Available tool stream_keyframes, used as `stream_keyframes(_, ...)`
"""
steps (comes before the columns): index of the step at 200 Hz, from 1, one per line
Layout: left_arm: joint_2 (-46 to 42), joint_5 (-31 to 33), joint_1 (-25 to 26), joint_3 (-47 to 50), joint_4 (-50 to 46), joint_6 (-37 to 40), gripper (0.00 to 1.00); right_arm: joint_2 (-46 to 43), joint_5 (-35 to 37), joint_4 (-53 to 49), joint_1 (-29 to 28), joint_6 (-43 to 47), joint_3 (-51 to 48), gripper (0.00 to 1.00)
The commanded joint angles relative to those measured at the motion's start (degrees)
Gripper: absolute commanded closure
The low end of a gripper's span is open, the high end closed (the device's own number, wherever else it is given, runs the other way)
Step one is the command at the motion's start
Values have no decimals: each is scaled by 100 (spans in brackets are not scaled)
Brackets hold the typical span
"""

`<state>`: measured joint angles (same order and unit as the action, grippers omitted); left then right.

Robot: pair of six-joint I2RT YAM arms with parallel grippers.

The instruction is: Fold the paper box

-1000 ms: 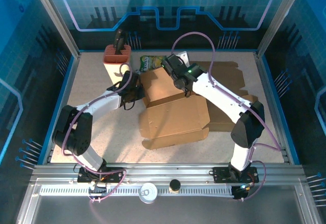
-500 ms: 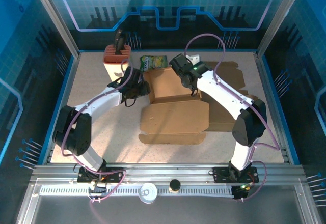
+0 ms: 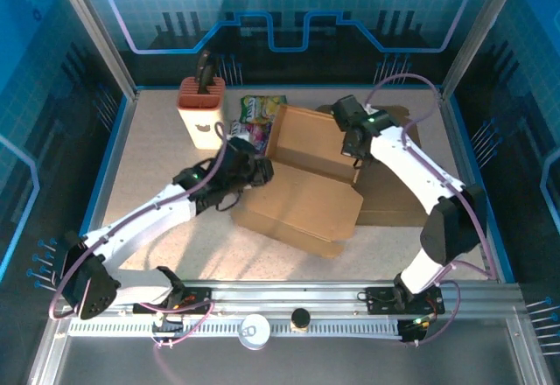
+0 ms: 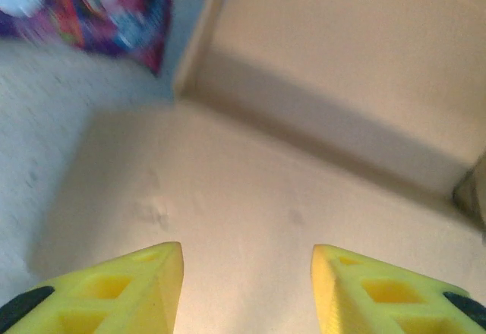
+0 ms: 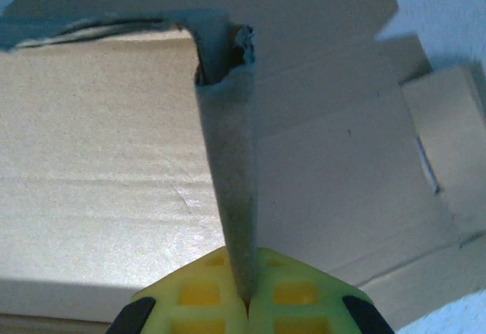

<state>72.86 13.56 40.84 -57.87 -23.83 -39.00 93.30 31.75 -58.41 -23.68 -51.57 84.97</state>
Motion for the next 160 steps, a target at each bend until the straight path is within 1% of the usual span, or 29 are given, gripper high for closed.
stream_keyframes(1,-135,613,712,165,-489,-477,53,-269,-792,-212,406,-1184,-268,100)
stream_keyframes(19,-216,1090,1247,-22,-935,-583,53,-505,-898,-293,621,-1587,-426,100)
stream_keyframes(42,-396,1590,1765,-227,-1394,-658,53,-703,-1526,-288,1058,-2130,-694,100)
stream_keyframes(56,-544,1909,2006,-295,-1718,-777,53,-716,-1890,-398,1290,-2400,-755,100)
stream_keyframes(75,-887,2313,2287,-173,-1970,-974,54,-828,-1980,-676,1420,-2824,-767,100)
stream_keyframes(90,-1212,2487,2427,66,-2044,-1141,56,-1077,-2236,-530,1518,-3180,-1034,100)
stream_keyframes(107,-1606,2538,2473,430,-2111,-1354,59,-1341,-2626,-371,1681,-3588,-1385,100)
stream_keyframes(131,-1968,2473,2422,945,-1919,-1459,58,-1655,-3257,-115,1787,-4142,-1893,100)
stream_keyframes(144,-2068,2146,2196,1289,-1512,-1448,57,-1816,-3577,-47,1765,-4487,-2161,100)
stream_keyframes(160,-2198,1445,1815,1787,-748,-1503,55,-2056,-3788,112,1652,-5009,-2517,100)
